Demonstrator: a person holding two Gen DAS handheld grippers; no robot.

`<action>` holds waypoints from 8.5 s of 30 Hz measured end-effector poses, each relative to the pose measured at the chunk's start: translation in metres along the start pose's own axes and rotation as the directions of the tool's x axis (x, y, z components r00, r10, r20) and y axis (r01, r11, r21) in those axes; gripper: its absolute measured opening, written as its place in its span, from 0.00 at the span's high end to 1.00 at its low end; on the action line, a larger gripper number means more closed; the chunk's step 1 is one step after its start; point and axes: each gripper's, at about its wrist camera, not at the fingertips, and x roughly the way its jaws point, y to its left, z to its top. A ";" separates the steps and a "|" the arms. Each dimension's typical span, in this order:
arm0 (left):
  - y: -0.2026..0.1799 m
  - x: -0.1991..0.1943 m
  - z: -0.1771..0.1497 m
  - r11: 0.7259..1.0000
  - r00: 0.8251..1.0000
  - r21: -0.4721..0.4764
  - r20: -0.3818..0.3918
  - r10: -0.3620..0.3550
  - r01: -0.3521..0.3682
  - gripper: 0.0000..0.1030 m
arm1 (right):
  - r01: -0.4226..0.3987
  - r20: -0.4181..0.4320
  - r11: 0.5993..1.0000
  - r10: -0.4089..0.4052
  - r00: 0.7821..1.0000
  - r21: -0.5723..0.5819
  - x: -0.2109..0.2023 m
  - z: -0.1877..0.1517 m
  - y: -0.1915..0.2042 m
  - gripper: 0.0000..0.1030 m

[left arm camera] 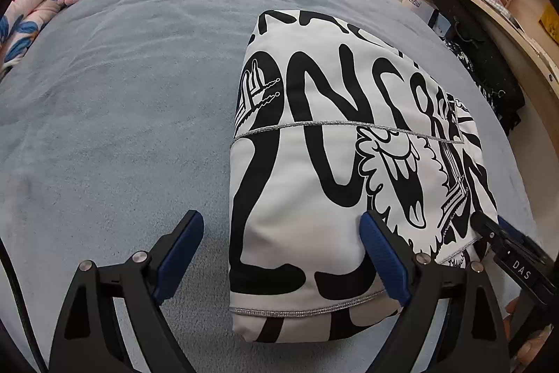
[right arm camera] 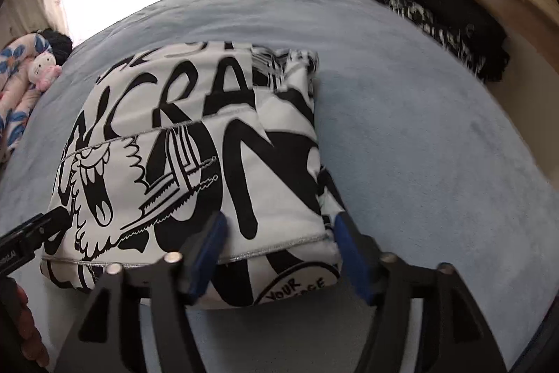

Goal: Fold large clothes

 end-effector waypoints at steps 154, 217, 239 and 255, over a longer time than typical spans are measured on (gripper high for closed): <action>0.327 0.086 0.269 0.995 0.995 0.018 0.007 -0.103 0.103 0.44 | -0.581 -0.190 0.805 0.555 0.810 -0.119 0.160 0.201 0.467 0.72; 0.146 -0.146 0.026 0.975 0.966 -0.044 0.132 0.222 -0.218 0.20 | -0.228 0.070 0.892 0.276 0.959 -0.390 -0.143 0.034 0.311 0.37; 0.042 -0.179 -0.120 0.986 0.972 -0.045 0.170 0.164 -0.159 0.18 | -0.173 0.166 0.943 0.226 0.960 -0.283 -0.202 -0.089 0.218 0.28; 0.029 -0.164 -0.142 0.981 0.968 -0.030 0.154 0.196 -0.194 0.18 | -0.150 0.151 0.941 0.203 0.968 -0.303 -0.183 -0.114 0.210 0.28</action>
